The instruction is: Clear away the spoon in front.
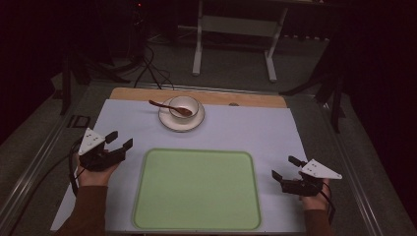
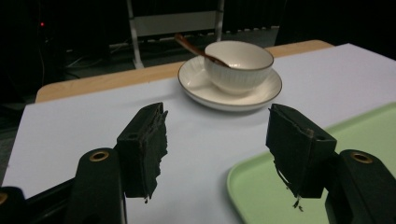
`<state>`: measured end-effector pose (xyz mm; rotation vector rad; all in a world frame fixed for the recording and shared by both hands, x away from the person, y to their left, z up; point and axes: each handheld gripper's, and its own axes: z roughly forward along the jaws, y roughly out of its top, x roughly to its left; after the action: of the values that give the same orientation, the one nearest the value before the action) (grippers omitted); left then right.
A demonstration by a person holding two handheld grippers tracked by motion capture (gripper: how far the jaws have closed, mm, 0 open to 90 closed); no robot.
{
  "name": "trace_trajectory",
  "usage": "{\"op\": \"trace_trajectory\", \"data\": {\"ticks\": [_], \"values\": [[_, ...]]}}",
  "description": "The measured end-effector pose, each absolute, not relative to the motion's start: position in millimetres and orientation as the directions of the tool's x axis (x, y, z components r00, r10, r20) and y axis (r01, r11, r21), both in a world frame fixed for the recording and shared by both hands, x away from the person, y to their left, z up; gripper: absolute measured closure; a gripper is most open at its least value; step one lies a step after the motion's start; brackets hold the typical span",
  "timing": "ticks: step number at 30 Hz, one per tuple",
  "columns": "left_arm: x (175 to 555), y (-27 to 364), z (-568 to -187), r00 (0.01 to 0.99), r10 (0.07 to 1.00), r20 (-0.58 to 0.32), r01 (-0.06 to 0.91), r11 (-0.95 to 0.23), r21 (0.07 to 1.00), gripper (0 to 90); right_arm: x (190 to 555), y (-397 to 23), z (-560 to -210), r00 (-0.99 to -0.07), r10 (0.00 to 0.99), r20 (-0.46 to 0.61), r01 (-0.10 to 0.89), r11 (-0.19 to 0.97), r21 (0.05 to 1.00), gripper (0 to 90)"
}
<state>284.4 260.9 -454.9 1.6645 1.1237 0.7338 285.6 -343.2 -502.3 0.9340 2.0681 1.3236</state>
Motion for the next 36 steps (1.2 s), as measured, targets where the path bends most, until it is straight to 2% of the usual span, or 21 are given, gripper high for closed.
{"op": "trace_trajectory", "data": {"ticks": [16,36], "values": [[305,258,-420,0.400,0.916,-0.032,0.293,-0.095,0.951,36.9,286,-345,-502,-0.633,0.772,-0.051,0.273,0.284,0.919,13.3],[338,249,-408,0.416,0.908,-0.052,0.308,-0.086,0.947,37.4,286,-345,-502,-0.632,0.773,-0.048,0.277,0.283,0.918,13.3]]}}
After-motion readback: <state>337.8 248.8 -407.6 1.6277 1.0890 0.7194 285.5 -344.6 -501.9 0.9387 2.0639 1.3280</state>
